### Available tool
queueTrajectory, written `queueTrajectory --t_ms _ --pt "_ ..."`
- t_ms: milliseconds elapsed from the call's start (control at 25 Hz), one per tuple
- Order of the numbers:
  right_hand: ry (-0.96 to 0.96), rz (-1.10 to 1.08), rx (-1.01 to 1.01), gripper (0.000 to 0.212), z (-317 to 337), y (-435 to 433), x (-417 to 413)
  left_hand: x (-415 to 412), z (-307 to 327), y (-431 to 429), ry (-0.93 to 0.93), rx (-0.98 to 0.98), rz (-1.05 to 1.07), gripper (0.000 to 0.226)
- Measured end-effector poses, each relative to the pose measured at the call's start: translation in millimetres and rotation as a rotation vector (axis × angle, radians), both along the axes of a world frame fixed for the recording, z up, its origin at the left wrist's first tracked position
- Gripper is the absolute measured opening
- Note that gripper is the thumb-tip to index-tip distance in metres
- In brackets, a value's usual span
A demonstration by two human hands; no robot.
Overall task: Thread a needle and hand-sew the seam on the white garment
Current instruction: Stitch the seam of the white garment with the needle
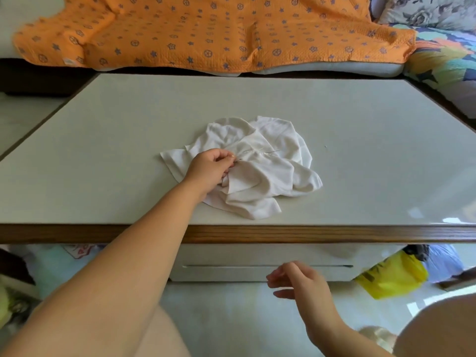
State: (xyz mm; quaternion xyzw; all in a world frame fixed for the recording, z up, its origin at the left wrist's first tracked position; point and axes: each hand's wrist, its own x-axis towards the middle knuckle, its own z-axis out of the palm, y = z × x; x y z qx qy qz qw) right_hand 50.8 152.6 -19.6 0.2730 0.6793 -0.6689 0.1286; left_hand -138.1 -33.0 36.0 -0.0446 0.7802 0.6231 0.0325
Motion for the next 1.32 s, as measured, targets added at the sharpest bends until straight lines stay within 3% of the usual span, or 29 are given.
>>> queueTrajectory --t_ms 120,280,520,760,840,920,1000,1080,1200,1320 --pt "-0.258 -0.146 -0.268 0.018 -28.8 3.6 -11.5 0.4 -1.2 -2.4 -0.008 0.007 -0.005 0.009" --pt "-0.308 -0.34 -0.529 0.023 -35.9 10.3 -35.1 0.6 -1.6 -1.2 0.008 0.005 -0.002 0.012" --pt "-0.394 -0.411 -0.483 0.037 -54.4 2.1 -47.9 0.3 -1.4 -3.1 0.012 0.0 -0.013 0.009" --pt "-0.386 -0.478 -0.496 0.035 -60.1 -2.3 -43.4 1.9 -1.1 -1.6 0.011 -0.012 -0.026 0.012" --pt "-0.413 -0.432 -0.477 0.043 -60.9 -4.7 -38.7 1.5 -0.1 -3.2 0.004 -0.01 -0.026 0.011" --pt "-0.492 -0.244 -0.481 0.036 -40.5 -1.9 -24.3 0.0 -1.0 -3.2 -0.008 -0.01 -0.034 0.01" --pt "-0.52 0.153 -0.341 0.021 -3.6 3.0 -9.0 -0.5 -1.8 -2.7 -0.019 -0.006 -0.044 0.01" --pt "-0.278 0.448 0.024 0.019 31.7 2.4 -3.8 -0.3 -0.5 -3.7 -0.027 -0.001 -0.051 0.012" --pt "0.144 0.574 0.571 0.023 58.0 -4.4 -7.0 3.1 1.1 -2.3 -0.039 -0.001 -0.067 0.012" --pt "0.111 0.836 0.845 0.031 49.2 -4.8 -15.5 6.4 2.5 -3.8 -0.031 -0.015 -0.075 0.012"
